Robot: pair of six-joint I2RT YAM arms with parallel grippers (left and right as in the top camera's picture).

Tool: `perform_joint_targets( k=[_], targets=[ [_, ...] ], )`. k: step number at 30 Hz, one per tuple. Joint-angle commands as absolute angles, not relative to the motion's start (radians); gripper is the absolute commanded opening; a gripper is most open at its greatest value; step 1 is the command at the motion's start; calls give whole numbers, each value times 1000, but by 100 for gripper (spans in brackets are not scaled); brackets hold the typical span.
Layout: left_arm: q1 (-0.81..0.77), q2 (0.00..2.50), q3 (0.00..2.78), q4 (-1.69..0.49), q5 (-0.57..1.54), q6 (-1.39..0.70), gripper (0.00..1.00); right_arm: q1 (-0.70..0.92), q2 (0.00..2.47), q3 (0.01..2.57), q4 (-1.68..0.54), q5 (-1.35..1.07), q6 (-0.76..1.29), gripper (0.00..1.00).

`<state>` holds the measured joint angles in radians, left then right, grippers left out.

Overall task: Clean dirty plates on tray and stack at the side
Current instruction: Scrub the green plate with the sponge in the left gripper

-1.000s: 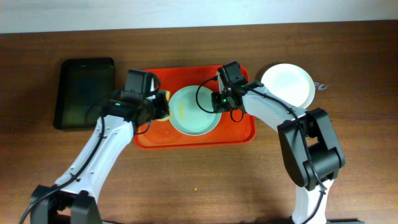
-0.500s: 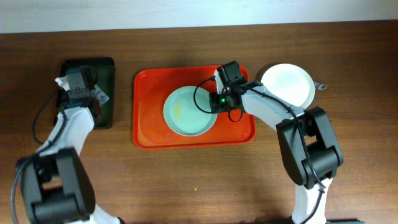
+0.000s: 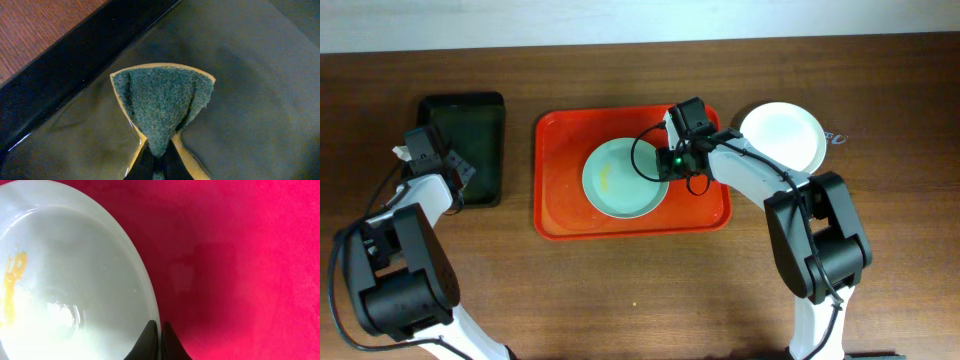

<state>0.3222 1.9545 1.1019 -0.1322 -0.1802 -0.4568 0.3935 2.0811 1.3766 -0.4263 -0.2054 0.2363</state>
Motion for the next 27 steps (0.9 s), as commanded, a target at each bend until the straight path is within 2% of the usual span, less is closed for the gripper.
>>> perform_joint_targets(
  k=[1, 3, 7, 9, 11, 14, 18, 24, 27],
  targets=[
    [326, 1911, 1103, -163, -160, -443, 0, 399, 2094, 1394, -430, -207, 243, 4],
    [325, 1840, 1103, -165, -114, -444, 0, 399, 2094, 1394, -430, -207, 244, 4],
    [321, 1602, 1103, -203, 138, -444, 0, 403, 2094, 1394, -429, -263, 243, 4],
    [284, 1555, 1103, -239, 350, -444, 0, 415, 2094, 1402, -429, -291, 243, 4],
    [203, 1556, 1100, -323, 423, -444, 0, 430, 2093, 1411, -429, -299, 244, 4],
    [47, 1584, 1098, -392, 421, -443, 0, 435, 2093, 1413, -429, -308, 244, 4],
    [-187, 1719, 1098, -384, 283, -444, 0, 435, 2093, 1413, -430, -308, 244, 4],
    [-319, 1888, 1098, -311, 234, -511, 0, 432, 2094, 1415, -430, -308, 244, 4],
    [-324, 1903, 1098, -355, 20, -511, 0, 432, 2093, 1415, -430, -307, 243, 4]
  ],
)
